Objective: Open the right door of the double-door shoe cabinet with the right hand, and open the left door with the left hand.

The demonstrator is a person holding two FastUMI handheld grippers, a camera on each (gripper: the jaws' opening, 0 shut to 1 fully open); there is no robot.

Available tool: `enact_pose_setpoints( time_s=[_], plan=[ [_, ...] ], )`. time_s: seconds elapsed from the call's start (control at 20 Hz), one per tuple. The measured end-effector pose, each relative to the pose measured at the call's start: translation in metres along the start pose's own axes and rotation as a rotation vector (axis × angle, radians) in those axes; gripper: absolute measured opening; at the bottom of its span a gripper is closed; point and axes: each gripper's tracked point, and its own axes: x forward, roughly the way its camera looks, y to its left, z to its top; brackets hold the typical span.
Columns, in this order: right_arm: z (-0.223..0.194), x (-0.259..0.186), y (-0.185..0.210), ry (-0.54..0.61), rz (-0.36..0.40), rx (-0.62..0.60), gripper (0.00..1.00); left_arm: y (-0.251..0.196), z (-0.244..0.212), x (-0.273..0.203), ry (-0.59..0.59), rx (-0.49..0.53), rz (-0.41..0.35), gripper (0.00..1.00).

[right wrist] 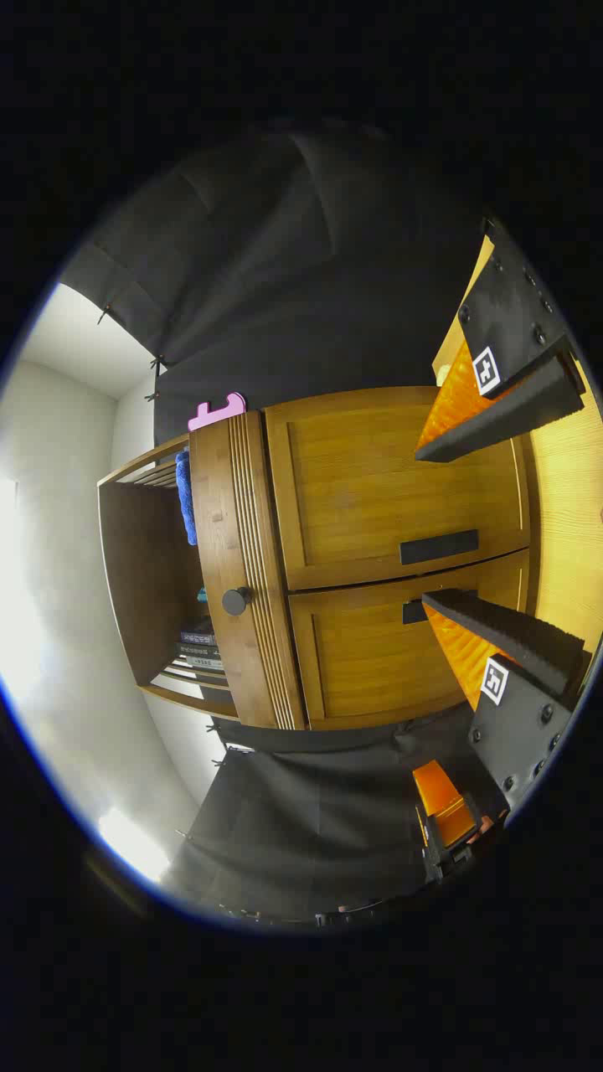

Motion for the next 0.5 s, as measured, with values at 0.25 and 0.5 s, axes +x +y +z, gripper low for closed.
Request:
enact_pose_setpoints(
  time_s=[0.25, 0.5],
  plan=[
    [0.0002, 0.0007, 0.0002, 0.001, -0.002, 0.003, 0.98, -0.0016, -0.0035, 0.0008, 0.008, 0.001, -0.004, 0.91],
    [-0.0016, 0.0030, -0.0004, 0.004, -0.005, 0.006, 0.98, -0.0010, -0.0026, 0.0013, 0.006, 0.006, -0.002, 0.91]
  ],
)
